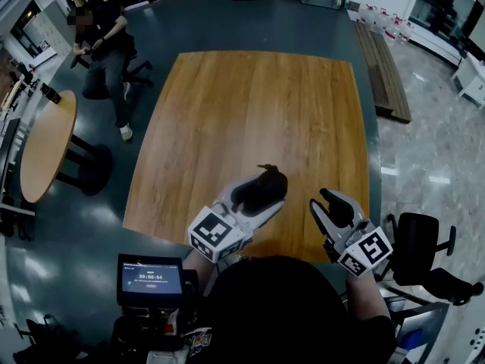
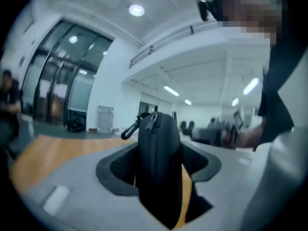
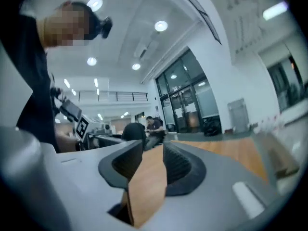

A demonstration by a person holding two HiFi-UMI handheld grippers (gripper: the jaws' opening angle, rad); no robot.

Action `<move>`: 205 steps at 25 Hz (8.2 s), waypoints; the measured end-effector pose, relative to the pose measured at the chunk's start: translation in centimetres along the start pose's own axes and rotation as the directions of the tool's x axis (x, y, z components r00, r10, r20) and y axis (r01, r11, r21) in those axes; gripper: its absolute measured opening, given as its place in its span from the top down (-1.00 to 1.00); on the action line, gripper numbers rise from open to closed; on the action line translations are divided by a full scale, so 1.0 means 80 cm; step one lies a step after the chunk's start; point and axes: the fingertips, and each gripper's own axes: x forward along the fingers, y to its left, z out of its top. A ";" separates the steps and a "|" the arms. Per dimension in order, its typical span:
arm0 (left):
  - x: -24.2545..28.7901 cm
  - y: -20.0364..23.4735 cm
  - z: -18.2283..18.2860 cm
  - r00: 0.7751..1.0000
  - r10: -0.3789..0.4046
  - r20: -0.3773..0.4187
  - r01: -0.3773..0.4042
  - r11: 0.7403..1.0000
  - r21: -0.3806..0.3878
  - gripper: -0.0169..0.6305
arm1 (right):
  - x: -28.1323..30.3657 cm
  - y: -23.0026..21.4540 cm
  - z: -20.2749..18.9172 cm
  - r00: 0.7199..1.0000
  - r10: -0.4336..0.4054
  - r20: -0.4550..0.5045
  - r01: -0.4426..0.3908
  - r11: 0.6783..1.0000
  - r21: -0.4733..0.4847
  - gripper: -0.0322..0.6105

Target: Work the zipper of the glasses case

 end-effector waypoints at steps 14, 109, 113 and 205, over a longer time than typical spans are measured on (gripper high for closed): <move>0.015 0.005 -0.088 0.869 0.376 -0.322 0.052 0.578 0.814 0.12 | 0.059 0.090 -0.033 0.910 -0.144 -0.388 -0.129 0.793 -0.596 0.62; -0.045 -0.038 0.034 0.930 -0.334 0.156 0.347 0.936 -0.064 0.15 | 0.039 0.052 0.027 0.940 0.330 0.086 -0.335 0.846 0.416 0.82; -0.037 -0.023 0.045 0.900 -0.312 0.304 0.417 0.821 -0.390 0.15 | 0.041 0.053 0.035 0.983 0.185 0.006 -0.183 0.978 -0.101 0.60; -0.046 0.121 0.025 0.743 0.374 0.556 0.461 0.317 -0.829 0.14 | 0.057 0.052 -0.015 0.991 0.089 -0.104 -0.115 0.953 -0.281 0.87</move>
